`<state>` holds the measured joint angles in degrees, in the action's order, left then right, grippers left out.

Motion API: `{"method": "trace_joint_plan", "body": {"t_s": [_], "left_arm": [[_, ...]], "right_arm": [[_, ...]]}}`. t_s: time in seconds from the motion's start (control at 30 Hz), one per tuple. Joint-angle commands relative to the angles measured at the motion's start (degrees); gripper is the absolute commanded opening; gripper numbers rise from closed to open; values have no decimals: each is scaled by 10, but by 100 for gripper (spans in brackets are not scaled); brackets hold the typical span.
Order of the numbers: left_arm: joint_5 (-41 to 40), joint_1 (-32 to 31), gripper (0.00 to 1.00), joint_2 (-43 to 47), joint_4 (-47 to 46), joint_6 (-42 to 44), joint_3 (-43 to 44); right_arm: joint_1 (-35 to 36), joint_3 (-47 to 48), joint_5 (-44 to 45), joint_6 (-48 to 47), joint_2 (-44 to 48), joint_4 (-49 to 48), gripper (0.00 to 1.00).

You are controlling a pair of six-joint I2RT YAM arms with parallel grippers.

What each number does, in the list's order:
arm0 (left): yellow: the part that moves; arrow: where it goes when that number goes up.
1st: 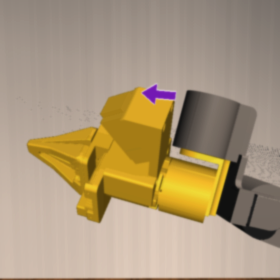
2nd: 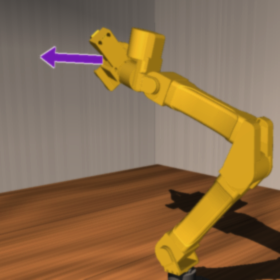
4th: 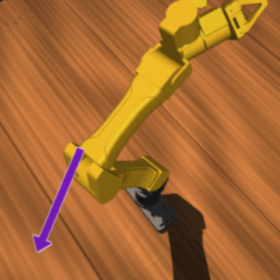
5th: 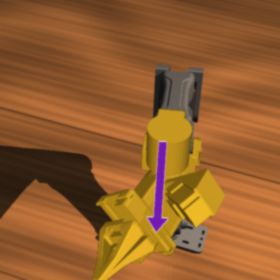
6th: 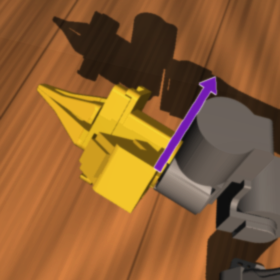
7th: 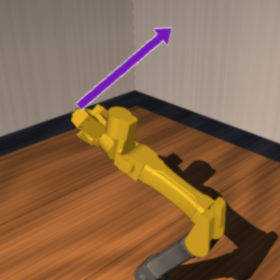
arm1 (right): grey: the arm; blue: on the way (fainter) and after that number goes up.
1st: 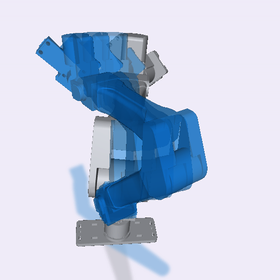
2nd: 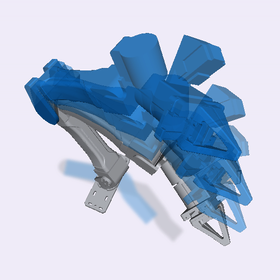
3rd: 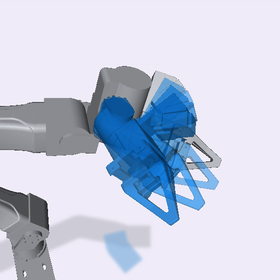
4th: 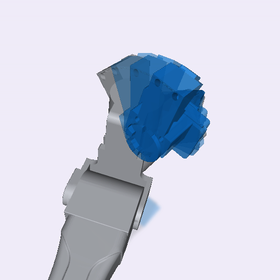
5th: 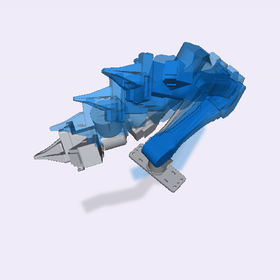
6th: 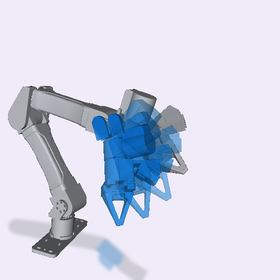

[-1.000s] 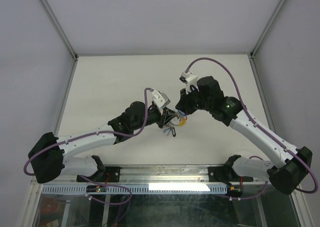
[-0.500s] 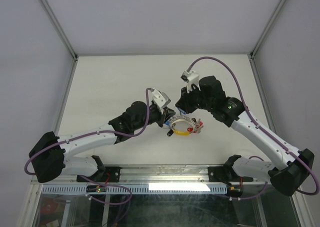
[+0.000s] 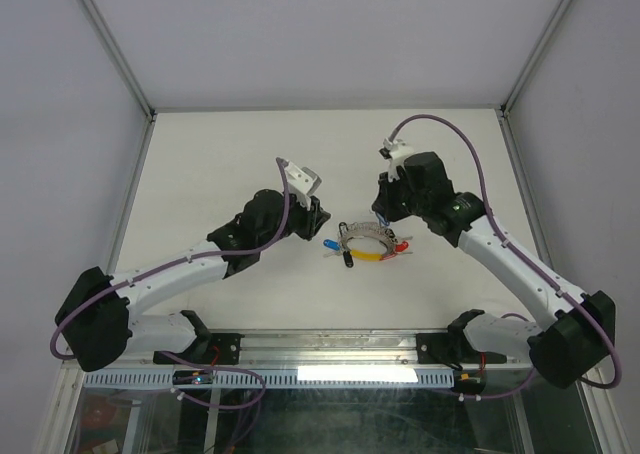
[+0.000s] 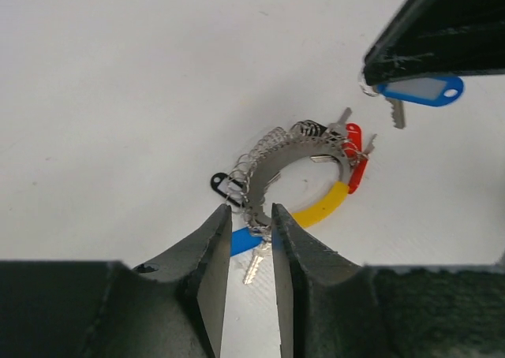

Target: Put the keys on the keyring

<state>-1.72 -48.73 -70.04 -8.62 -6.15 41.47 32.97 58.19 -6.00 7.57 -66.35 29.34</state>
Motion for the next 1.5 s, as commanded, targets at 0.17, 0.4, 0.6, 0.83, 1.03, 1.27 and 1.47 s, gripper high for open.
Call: {"method": "trace_joint_plan", "body": {"t_s": [0.17, 0.4, 0.6, 0.83, 1.03, 1.27, 1.47], "left_arm": [[18, 87, 36, -13, 49, -79, 50], [40, 140, 40, -32, 108, -73, 90], [55, 154, 40, -60, 187, -10, 170], [38, 157, 39, -111, 236, 28, 267], [53, 168, 39, -112, 203, 17, 265], [26, 172, 39, -111, 195, 39, 218], [12, 172, 39, -112, 196, 50, 215]], "right_arm": [[-59, -36, -36, 22, -14, -48, 0], [-104, -45, 5, 46, -30, -65, 0], [-153, -65, -1, 97, -54, -107, 0], [-215, -68, 2, 143, -58, -120, 0], [-237, -83, 1, 137, 14, -175, 0], [-237, -71, 27, 99, 65, -165, 0], [-237, -44, 69, 82, 46, -128, 0]]}}
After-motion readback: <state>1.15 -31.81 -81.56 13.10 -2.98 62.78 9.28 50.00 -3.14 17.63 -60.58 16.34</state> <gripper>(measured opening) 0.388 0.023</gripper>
